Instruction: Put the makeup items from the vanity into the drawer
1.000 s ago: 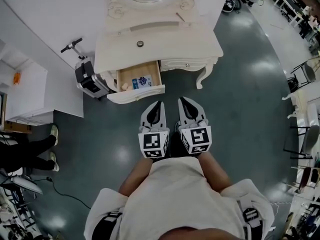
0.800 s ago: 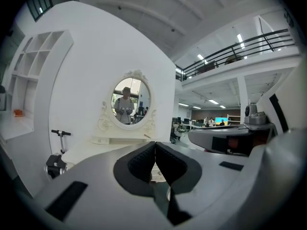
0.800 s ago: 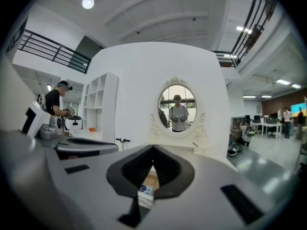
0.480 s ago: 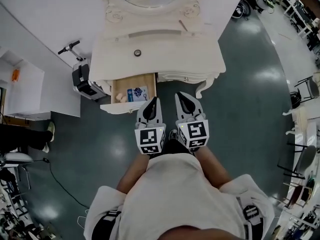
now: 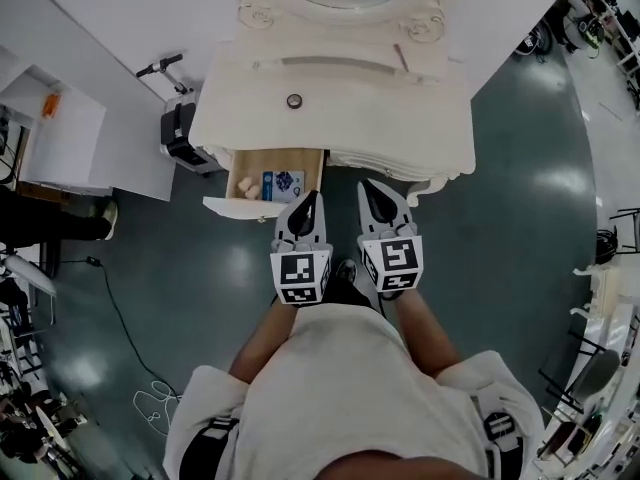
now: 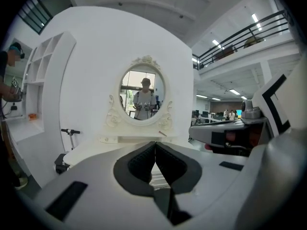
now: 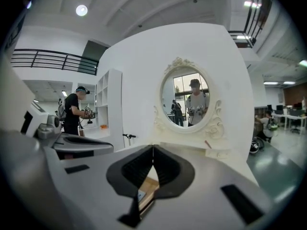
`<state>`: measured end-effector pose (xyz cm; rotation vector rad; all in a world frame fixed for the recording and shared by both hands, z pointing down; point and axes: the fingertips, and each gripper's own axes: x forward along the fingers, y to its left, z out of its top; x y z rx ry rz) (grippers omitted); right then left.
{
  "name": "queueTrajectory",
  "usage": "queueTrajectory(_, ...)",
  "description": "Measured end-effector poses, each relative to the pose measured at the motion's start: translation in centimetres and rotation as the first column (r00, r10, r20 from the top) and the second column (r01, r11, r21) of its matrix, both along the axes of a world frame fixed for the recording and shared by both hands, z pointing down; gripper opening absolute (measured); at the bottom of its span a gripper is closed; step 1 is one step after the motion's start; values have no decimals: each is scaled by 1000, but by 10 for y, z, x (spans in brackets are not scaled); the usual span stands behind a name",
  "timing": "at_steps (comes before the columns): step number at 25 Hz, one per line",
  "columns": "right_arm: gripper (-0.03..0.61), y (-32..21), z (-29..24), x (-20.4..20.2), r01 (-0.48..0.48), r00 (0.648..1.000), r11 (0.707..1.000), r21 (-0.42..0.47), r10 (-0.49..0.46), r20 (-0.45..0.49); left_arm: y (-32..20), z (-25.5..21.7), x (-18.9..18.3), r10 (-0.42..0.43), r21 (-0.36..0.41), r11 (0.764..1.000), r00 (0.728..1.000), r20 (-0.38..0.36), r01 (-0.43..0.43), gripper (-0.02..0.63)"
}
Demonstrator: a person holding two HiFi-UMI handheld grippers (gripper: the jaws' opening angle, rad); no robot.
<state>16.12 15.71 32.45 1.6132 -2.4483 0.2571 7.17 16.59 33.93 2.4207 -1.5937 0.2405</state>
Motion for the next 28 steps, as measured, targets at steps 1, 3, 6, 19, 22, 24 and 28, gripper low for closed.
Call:
queueTrajectory(1, 15, -5, 3, 0, 4, 1000, 1000, -7, -4, 3, -5, 2, -1, -7, -4, 1000, 1000, 5, 7, 6)
queueTrajectory(3, 15, -18, 12, 0, 9, 1000, 1000, -26, -9, 4, -15, 5, -5, -20, -14, 1000, 1000, 11, 20, 6)
queueTrajectory(6, 15, -37, 23, 0, -1, 1000, 999, -49, 1, -2, -32, 13, -10, -29, -33, 999, 1000, 8, 29, 6)
queueTrajectory(19, 15, -125, 33, 17, -116, 988, 992, -51, 109, -113, -101, 47, -4, 105, -101, 989, 994, -42, -108, 6)
queueTrajectory(22, 15, -137, 39, 35, -181, 979, 982, -57, 174, -109, -109, 54, 4, 147, -106, 983, 988, -45, -151, 6)
queueTrajectory(24, 15, -143, 41, 49, -202, 973, 978, -60, 194, -122, -114, 58, 11, 160, -121, 979, 986, -45, -165, 6)
queueTrajectory(28, 15, -162, 51, 80, -228, 969, 972, -62, 220, -114, -135, 68, 30, 156, -139, 978, 987, -32, -159, 6)
